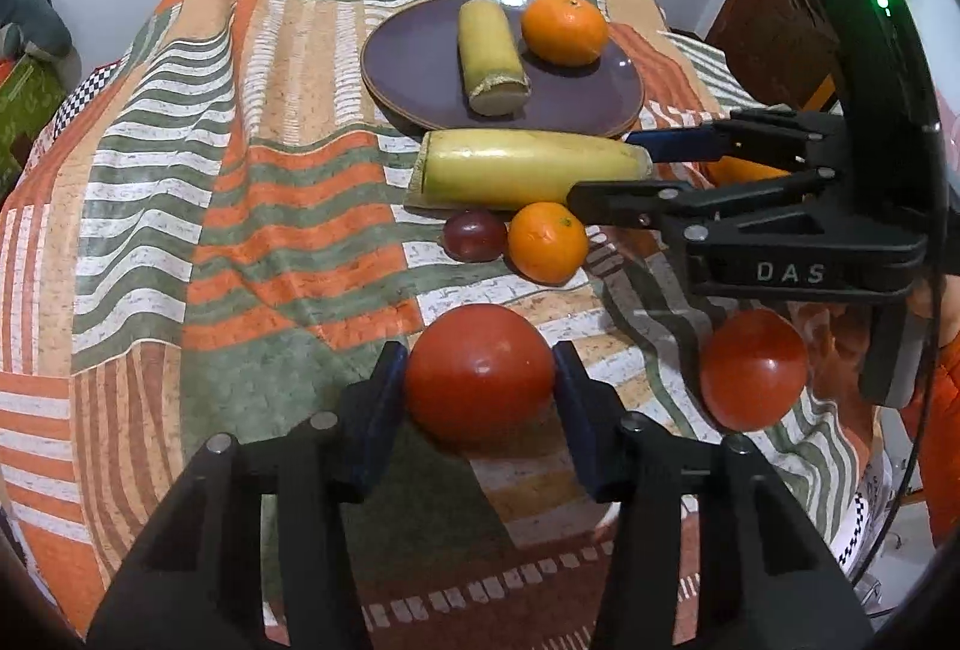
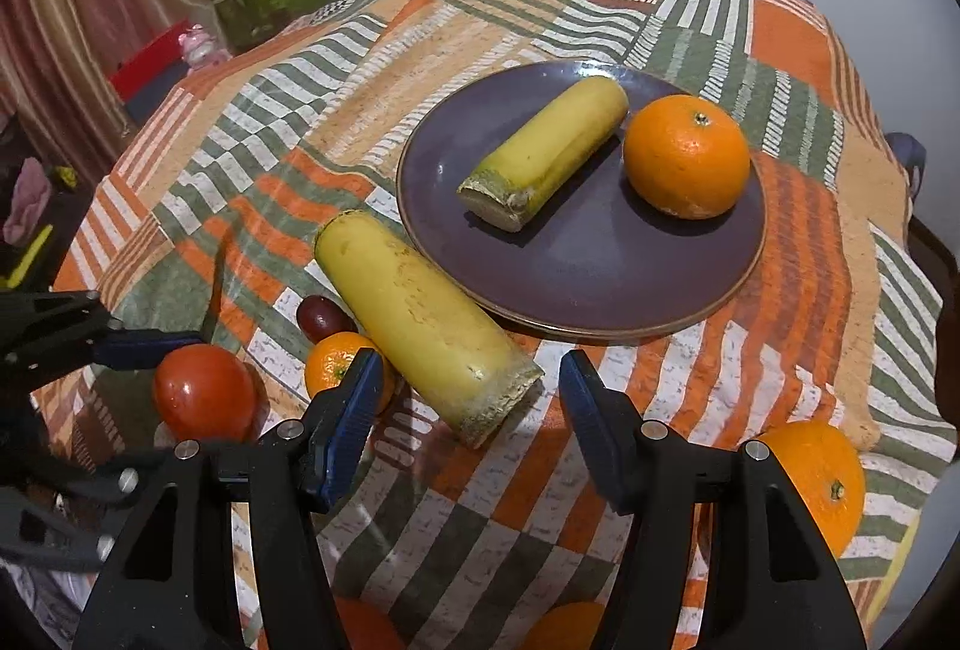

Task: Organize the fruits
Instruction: 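Grasp a red tomato with the left tool while the right tool grasps the long yellow gourd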

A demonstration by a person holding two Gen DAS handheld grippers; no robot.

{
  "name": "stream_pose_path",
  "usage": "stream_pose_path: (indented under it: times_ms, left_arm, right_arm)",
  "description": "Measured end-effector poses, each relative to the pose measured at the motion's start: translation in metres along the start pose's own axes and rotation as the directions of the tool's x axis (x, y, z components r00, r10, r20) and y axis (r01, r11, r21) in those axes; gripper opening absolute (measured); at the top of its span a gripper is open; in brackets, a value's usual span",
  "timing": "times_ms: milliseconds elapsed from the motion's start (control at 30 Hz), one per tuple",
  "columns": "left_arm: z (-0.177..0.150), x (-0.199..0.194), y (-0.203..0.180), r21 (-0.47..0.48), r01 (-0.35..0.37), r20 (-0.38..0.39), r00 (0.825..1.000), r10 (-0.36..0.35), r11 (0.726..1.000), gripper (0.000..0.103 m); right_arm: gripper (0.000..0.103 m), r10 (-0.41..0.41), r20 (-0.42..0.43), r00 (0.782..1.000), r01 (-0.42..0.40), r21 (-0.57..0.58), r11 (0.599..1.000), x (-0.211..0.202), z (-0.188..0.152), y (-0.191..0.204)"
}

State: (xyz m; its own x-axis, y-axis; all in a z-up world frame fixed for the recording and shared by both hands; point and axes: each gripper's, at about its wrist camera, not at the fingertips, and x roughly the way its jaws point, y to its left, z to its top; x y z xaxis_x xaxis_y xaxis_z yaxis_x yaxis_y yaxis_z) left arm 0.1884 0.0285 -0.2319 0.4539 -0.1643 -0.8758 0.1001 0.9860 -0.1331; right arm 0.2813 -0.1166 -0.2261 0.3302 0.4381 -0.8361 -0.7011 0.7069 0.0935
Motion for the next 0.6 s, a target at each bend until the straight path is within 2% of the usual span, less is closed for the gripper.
stream_pose_path:
  times_ms: [67,300,600]
  left_arm:
    - [0.001,-0.001,0.001,-0.003,0.005,0.000,1.000,-0.005,1.000,0.048]
    - [0.005,-0.012,0.012,-0.024,-0.029,0.026,0.999,0.030,0.999,0.047]
    - [0.007,-0.029,0.020,-0.048,-0.049,0.064,0.997,0.052,0.998,0.047]
  right_arm:
    - [0.046,0.017,0.003,1.000,-0.017,-0.006,1.000,0.000,-0.002,0.001]
    - [0.041,-0.011,0.027,1.000,0.011,-0.009,1.000,-0.008,-0.010,0.003]
    - [0.035,-0.064,-0.004,0.998,0.064,-0.017,0.998,-0.040,-0.044,-0.005]
